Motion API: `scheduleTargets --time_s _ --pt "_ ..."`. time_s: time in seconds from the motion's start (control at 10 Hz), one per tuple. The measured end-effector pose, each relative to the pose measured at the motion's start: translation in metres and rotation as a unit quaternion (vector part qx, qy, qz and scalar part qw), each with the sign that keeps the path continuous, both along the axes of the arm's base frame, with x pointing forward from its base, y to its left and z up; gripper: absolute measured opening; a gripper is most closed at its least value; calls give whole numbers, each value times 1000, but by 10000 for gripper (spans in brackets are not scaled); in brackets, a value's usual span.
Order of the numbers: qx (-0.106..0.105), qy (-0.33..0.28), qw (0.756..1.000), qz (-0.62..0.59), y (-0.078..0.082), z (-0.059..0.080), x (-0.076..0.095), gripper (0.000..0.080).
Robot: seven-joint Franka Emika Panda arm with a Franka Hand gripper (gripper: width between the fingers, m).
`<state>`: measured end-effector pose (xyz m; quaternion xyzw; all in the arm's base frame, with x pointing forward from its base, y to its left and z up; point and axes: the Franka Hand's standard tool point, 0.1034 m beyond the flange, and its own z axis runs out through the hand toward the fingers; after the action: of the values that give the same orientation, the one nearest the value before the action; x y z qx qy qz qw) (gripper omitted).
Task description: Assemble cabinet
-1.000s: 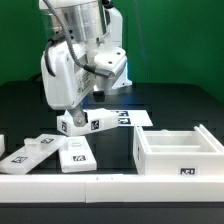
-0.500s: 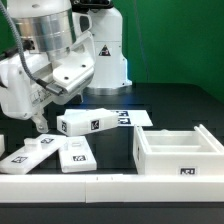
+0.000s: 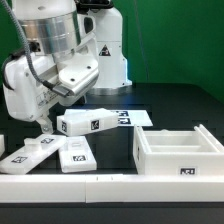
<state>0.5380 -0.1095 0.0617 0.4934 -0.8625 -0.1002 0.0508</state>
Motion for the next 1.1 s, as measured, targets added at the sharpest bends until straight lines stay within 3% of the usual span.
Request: scheduleTargets --time_s 0.4,0.7,0.9,1.0,1.1 --pt "-29 15 999 4 -37 -25 2 795" --pt "-50 20 998 26 -42 -39 4 795" --pt "-51 17 998 27 -40 -39 5 782" --pt "-51 17 998 27 -40 -39 5 612" --pt "-51 17 998 27 -40 -40 5 612"
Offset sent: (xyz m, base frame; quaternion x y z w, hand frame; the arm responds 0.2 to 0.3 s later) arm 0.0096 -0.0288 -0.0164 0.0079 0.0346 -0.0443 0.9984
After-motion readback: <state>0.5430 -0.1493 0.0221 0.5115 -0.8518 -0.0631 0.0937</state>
